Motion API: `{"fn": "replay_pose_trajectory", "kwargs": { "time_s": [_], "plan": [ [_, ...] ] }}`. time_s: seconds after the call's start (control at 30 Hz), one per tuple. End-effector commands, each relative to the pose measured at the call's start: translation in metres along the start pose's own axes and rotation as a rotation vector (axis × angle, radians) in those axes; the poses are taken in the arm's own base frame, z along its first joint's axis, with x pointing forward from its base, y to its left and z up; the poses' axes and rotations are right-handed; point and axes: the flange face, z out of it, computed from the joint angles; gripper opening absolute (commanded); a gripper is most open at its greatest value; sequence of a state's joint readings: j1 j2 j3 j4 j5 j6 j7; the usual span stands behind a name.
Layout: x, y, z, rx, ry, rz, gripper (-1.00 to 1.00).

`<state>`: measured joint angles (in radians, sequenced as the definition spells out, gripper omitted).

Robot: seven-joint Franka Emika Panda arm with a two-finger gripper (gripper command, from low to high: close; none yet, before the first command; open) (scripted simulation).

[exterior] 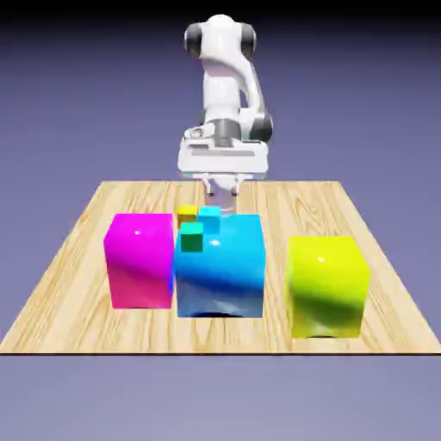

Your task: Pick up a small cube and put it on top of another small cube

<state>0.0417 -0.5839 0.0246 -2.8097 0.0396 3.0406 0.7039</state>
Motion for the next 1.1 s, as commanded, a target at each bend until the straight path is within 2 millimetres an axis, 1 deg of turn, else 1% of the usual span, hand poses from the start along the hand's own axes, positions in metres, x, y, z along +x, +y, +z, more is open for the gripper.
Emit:
{"fn": "replay_pose_trajectory", "kwargs": {
  "time_s": [0.0,0.13,0.27,0.33,0.4,0.5,0.7,0.77,0.8,0.83,0.87,0.97,1.07],
  "plan": [
    [-0.016,-0.013,0.005,0.008,-0.036,-0.090,0.00],
    [-0.093,-0.055,0.031,0.018,-0.201,-0.496,0.00],
    [-0.179,-0.083,0.043,0.056,-0.347,-0.912,0.00],
    [-0.224,-0.092,0.044,0.083,-0.414,-1.123,0.00],
    [-0.269,-0.096,0.041,0.117,-0.475,-1.336,0.00],
    [-0.335,-0.095,0.033,0.175,-0.558,-1.656,0.00],
    [-0.405,-0.052,0.054,0.145,-0.711,-2.115,0.00],
    [-0.404,-0.035,0.071,0.096,-0.747,-2.164,0.00],
    [-0.413,-0.023,0.075,0.104,-0.780,-2.244,0.00],
    [-0.422,-0.014,0.076,0.116,-0.809,-2.286,0.00],
    [-0.422,-0.014,0.076,0.116,-0.809,-2.286,0.00],
    [-0.431,-0.004,0.096,0.115,-0.804,-2.285,0.00],
    [-0.441,0.010,0.116,0.115,-0.804,-2.285,0.00]
  ]
}}
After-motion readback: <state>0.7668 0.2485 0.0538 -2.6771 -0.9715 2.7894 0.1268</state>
